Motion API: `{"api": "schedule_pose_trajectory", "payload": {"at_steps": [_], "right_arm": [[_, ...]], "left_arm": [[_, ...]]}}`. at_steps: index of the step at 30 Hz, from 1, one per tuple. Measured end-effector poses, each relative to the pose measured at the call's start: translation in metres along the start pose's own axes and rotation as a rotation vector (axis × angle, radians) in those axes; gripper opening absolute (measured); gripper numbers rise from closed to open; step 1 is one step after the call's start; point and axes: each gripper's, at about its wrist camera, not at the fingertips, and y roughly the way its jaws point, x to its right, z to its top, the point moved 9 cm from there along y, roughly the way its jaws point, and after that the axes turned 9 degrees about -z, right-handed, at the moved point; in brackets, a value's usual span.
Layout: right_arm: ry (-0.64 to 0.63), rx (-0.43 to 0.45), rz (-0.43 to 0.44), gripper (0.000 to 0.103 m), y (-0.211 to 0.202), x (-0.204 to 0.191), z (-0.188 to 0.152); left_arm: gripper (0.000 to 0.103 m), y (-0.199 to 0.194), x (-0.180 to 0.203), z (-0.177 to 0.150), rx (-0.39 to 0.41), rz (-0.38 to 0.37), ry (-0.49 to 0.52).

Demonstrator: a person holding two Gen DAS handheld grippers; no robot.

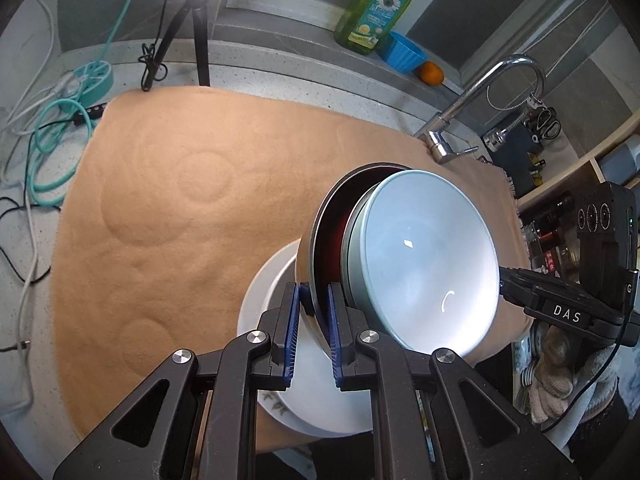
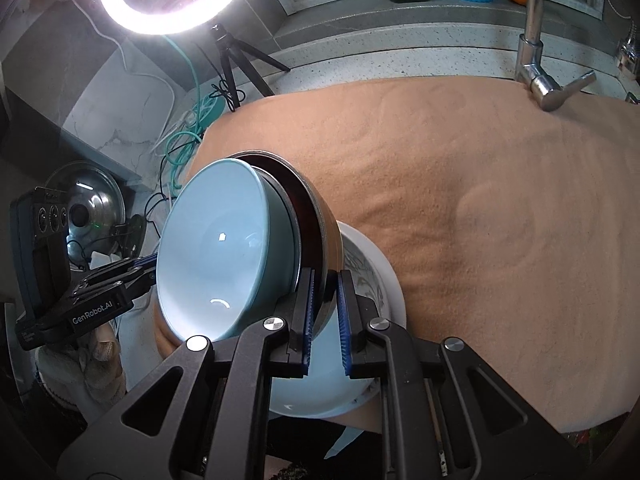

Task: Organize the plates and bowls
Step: 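Lower the nested bowl stack onto the white plate stack with the left tool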

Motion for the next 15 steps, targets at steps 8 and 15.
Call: {"api": "schedule_pose_trajectory", "payload": {"at_steps": [8, 15], "right_arm": [[0.012, -0.016, -0.001, 0.012, -0.001, 0.003, -0.02], [0.013, -0.03, 0.0, 0.012, 0.002, 0.005, -0.029]], "left_arm": [[0.01, 0.003, 0.004, -0.02, -0.031, -0.001, 0.009], [0.01, 0.007, 0.003, -0.027, -0.053, 0.003, 0.015]]}}
